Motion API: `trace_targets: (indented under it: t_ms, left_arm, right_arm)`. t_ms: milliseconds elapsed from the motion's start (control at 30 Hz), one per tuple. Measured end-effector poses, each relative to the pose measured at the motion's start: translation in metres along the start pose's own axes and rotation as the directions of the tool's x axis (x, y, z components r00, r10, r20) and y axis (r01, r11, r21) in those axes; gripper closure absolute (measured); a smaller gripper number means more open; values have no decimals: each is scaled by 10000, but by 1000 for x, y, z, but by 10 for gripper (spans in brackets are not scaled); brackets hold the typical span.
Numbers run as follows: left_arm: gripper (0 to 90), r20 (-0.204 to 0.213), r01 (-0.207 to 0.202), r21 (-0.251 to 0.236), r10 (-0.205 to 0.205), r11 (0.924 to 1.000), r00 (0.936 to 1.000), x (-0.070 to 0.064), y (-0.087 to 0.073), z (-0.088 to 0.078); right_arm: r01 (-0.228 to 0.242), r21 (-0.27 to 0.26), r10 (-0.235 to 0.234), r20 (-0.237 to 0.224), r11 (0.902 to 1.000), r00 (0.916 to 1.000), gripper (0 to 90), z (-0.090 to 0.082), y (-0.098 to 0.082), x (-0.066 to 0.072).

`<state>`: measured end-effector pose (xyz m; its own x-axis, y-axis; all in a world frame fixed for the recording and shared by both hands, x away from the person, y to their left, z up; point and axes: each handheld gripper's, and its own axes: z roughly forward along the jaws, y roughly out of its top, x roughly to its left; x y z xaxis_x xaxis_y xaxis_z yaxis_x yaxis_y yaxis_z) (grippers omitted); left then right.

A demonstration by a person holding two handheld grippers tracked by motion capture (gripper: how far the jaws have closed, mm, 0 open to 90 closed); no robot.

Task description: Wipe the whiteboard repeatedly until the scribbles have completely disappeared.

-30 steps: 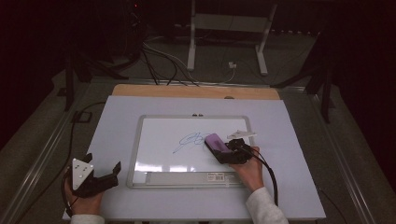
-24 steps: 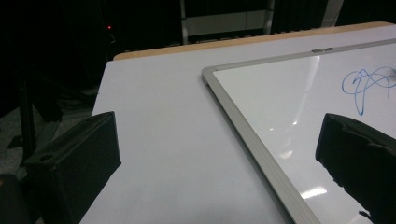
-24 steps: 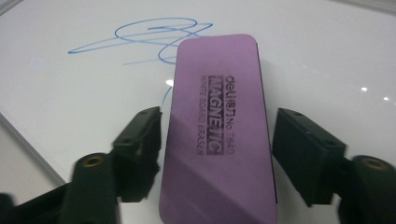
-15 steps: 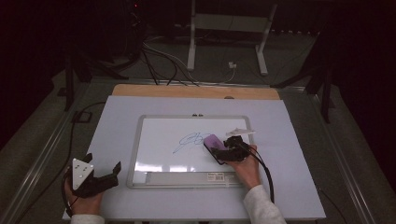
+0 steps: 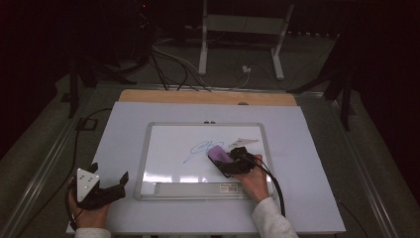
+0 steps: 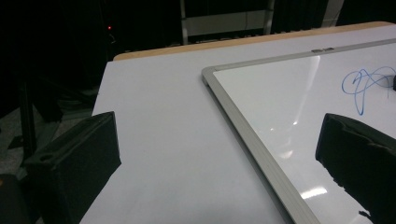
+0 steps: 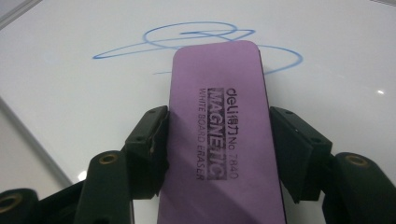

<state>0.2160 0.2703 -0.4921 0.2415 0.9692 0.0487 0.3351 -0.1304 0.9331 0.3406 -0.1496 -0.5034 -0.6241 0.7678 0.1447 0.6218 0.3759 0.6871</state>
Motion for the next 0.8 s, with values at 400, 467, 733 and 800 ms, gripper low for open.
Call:
trace_targets:
  t_ms: [400,467,733,800]
  left_arm:
    - [6,-1,-15,17,15,10000,10000,0,0,0]
    - [6,3,-22,15,22,10000,10000,0,0,0]
    - [6,-10,3,2,-3,10000,10000,0,0,0]
    - [6,-10,9,-8,-9,10000,10000,0,0,-1]
  right_arm:
    - [-934,47,920,1347,9956,9866,410,-5,3,-17]
    - [-769,83,757,1037,9970,9917,410,-3,3,-12]
    - [-90,240,84,232,9997,9997,410,2,5,4]
    - [-300,211,287,590,9993,9978,411,2,6,-1]
